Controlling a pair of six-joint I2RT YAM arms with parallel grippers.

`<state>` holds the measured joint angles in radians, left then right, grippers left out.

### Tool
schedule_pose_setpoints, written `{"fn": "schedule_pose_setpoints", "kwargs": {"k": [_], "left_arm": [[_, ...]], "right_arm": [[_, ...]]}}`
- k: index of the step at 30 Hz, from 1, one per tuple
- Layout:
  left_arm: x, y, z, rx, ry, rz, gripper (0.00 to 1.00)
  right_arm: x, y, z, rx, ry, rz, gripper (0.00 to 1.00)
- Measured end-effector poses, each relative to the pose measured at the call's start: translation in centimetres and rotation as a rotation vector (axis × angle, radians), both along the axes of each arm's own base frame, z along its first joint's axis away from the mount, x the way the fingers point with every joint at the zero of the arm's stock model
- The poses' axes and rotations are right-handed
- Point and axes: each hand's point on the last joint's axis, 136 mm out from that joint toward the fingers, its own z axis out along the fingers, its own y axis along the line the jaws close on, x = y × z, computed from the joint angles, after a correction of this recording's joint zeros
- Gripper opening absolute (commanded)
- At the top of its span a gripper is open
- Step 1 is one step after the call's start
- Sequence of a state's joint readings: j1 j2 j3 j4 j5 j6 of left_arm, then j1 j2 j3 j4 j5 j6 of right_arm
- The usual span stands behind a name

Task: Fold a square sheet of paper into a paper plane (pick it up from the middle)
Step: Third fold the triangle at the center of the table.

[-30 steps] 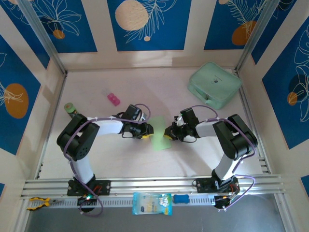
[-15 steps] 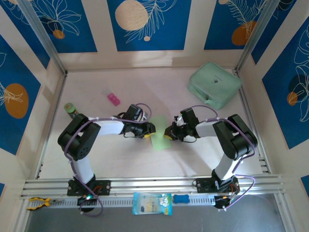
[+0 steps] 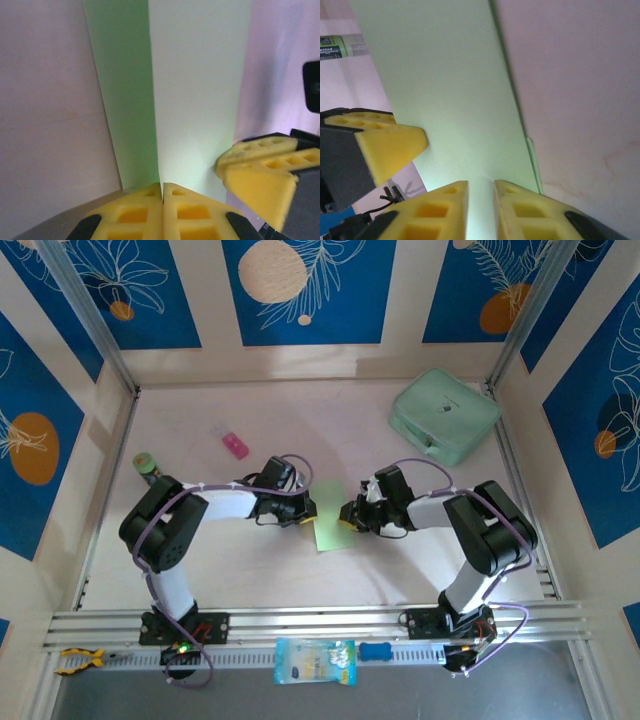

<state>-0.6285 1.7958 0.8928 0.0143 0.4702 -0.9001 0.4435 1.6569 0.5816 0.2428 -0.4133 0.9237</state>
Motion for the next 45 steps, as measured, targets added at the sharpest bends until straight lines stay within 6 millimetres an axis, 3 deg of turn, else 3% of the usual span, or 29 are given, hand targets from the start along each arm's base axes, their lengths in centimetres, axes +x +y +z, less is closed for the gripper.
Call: {"fn": "schedule_pose_setpoints", "kwargs": {"k": [3,7,13,18,23,28,33,45], "left_arm": [[-0.1,0.5,0.1,0.016,0.0,-0.006,0.01],[0.1,1.1,0.8,0.005,-0.01,-0.011,0.03],[0.6,1.9,1.3,-0.017,-0.008,-0.015,0.04],[0.6,2.5,1.3,-0.029,0.014,-0.019,0.04],[0.5,2.7,1.4,-0.043,0.032,-0.025,0.04],[0.4,2.8,1.6,-0.063,0.05,-0.025,0.04],[0.4,2.8,1.9,-0.078,0.072,-0.008,0.04],[0.5,2.8,2.0,-0.09,0.104,0.02,0.04]], "right_arm": [[-0.5,-0.4,0.7,-0.013,-0.033,0.008,0.39],[-0.5,-0.6,2.9,-0.025,-0.124,0.02,0.61],[-0.8,-0.6,5.7,-0.075,-0.257,0.057,0.64],[-2.0,1.2,6.5,-0.187,-0.419,0.173,0.64],[-4.8,4.2,6.2,-0.311,-0.655,0.394,0.64],[-6.2,6.7,6.2,-0.39,-0.896,0.568,0.65],[-7.9,8.8,4.9,-0.482,-1.076,0.723,0.65],[-7.5,9.7,1.9,-0.764,-1.28,0.798,0.62]]}}
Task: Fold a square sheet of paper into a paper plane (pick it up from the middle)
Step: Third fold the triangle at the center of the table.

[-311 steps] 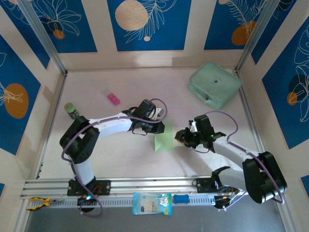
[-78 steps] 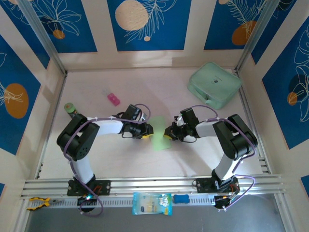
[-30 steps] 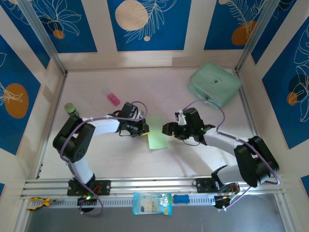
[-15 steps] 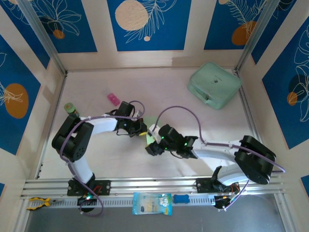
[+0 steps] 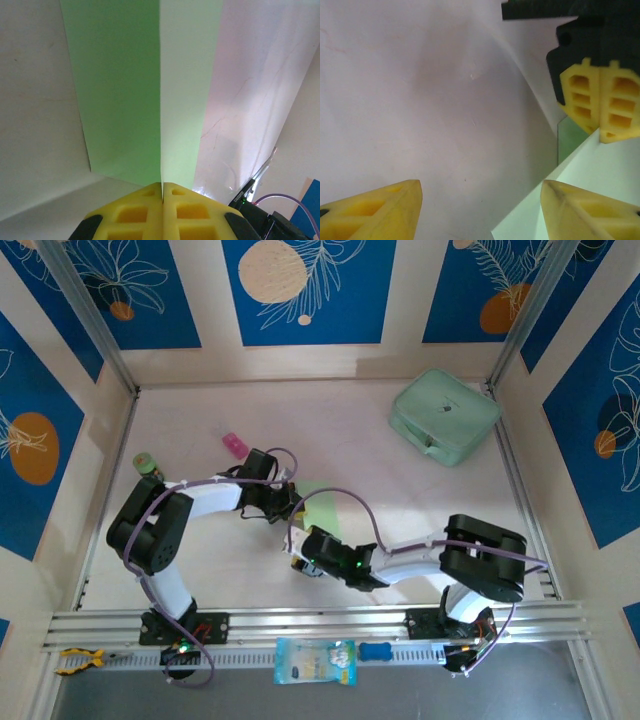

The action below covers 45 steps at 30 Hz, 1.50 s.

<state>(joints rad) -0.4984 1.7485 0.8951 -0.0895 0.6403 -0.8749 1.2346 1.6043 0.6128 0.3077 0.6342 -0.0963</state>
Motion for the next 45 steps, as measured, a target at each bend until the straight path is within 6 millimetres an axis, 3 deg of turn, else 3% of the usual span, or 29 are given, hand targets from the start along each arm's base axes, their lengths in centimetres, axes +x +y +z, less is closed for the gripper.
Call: {"fn": "schedule_pose_setpoints", "kwargs": {"k": [4,19,25,45], "left_arm": [[-0.1,-0.1,0.1,-0.005,0.008,0.002,0.04],[-0.1,0.0,0.1,-0.005,0.008,0.002,0.04],[-0.1,0.0,0.0,-0.005,0.009,0.002,0.04],[-0.1,0.0,0.0,-0.005,0.009,0.002,0.04]], "right_arm": [[0.7,-0.7,-0.7,-0.049,-0.049,-0.038,0.54],[1.7,-1.6,0.5,-0.018,-0.087,-0.112,0.35],[1.9,-2.1,1.3,0.03,-0.067,-0.135,0.31],[1.8,-2.6,0.8,0.019,-0.04,-0.148,0.16]]}}
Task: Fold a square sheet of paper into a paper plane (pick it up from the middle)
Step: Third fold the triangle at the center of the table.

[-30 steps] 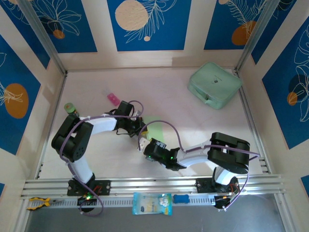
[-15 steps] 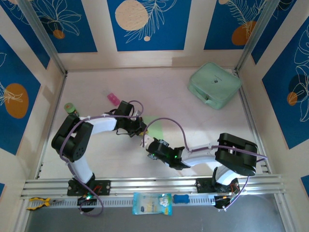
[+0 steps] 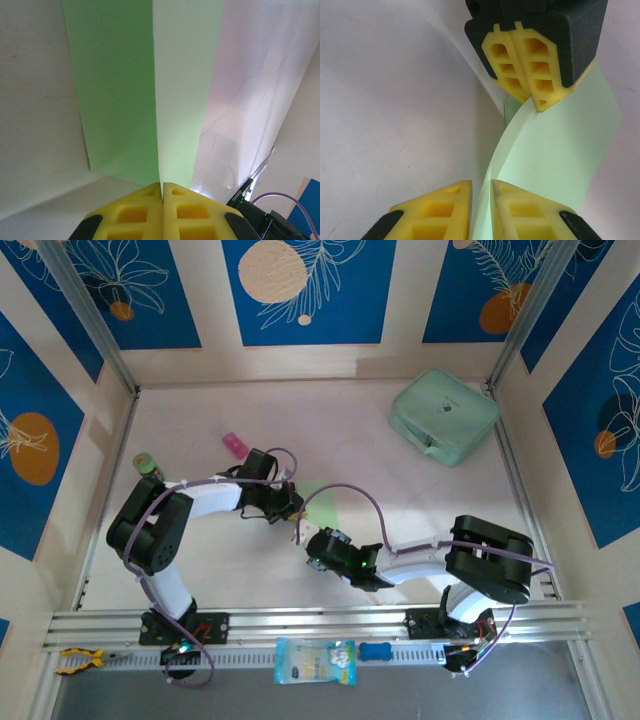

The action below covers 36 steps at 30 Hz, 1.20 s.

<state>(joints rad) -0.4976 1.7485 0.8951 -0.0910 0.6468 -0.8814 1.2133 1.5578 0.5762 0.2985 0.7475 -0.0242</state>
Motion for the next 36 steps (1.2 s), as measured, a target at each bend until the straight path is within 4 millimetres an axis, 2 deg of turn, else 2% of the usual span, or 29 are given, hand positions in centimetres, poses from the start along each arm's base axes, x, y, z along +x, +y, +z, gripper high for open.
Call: {"fn": "schedule_pose_setpoints", "kwargs": {"k": [13,22,25,29,36], "left_arm": [[-0.2,0.1,-0.1,0.009,0.004,-0.007,0.04],[-0.2,0.1,-0.1,0.01,0.004,-0.01,0.04],[-0.2,0.1,-0.1,0.011,0.002,-0.012,0.12],[-0.1,0.5,-0.1,0.032,-0.015,-0.009,0.35],[0.3,1.9,1.1,0.121,-0.077,0.007,0.5]], "right_arm": [[-0.1,0.0,-0.2,0.005,0.017,0.004,0.15],[-0.2,0.2,-0.2,0.011,0.025,0.009,0.09],[-0.2,0.2,0.0,0.026,0.034,0.009,0.06],[-0.2,0.3,0.1,0.053,0.061,0.006,0.05],[-0.3,0.1,-0.9,0.119,0.207,-0.007,0.04]]}}
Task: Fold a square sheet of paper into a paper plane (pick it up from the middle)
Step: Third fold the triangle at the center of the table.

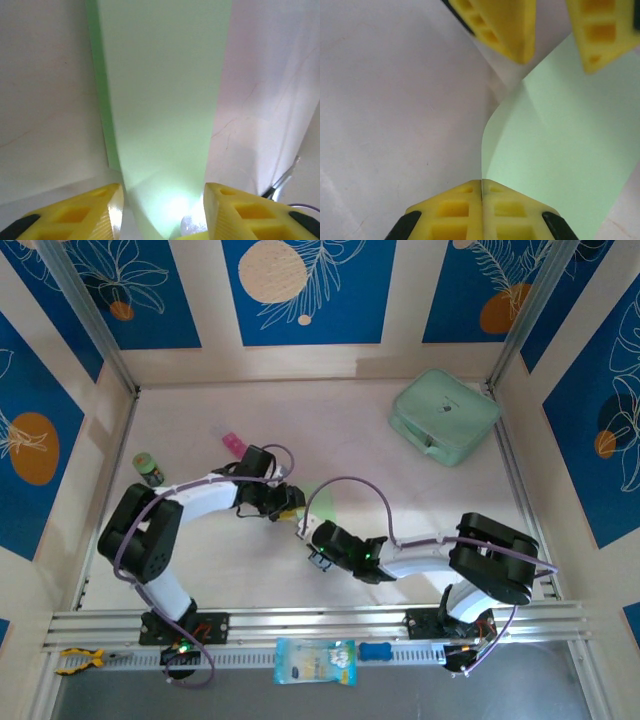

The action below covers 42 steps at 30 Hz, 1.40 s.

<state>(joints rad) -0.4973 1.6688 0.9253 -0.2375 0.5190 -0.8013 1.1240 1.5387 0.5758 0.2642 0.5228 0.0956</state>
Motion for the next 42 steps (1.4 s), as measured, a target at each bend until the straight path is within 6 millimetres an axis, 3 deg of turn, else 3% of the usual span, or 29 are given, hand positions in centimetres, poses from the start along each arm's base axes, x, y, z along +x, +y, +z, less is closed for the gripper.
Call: {"fn": "schedule_pose_setpoints", "kwargs": {"k": [6,17,25,34,42], "left_arm": [[0.4,1.9,1.5,0.08,-0.075,0.025,0.49],[0.5,2.4,1.7,0.101,-0.101,0.015,0.24],[0.4,2.0,2.0,0.07,-0.098,0.001,0.16],[1.3,0.3,3.0,0.003,-0.107,-0.031,0.14],[2.8,-1.2,2.6,-0.03,-0.102,-0.067,0.12]], "right_arm": [[0.2,0.0,-0.4,0.106,0.209,-0.049,0.03],[1.2,0.3,1.0,0.341,0.568,-0.154,0.02],[1.1,0.6,0.8,0.446,0.763,-0.182,0.02],[1.2,1.4,2.1,0.55,0.832,-0.163,0.03],[1.4,0.2,0.7,0.559,0.867,-0.22,0.03]]}}
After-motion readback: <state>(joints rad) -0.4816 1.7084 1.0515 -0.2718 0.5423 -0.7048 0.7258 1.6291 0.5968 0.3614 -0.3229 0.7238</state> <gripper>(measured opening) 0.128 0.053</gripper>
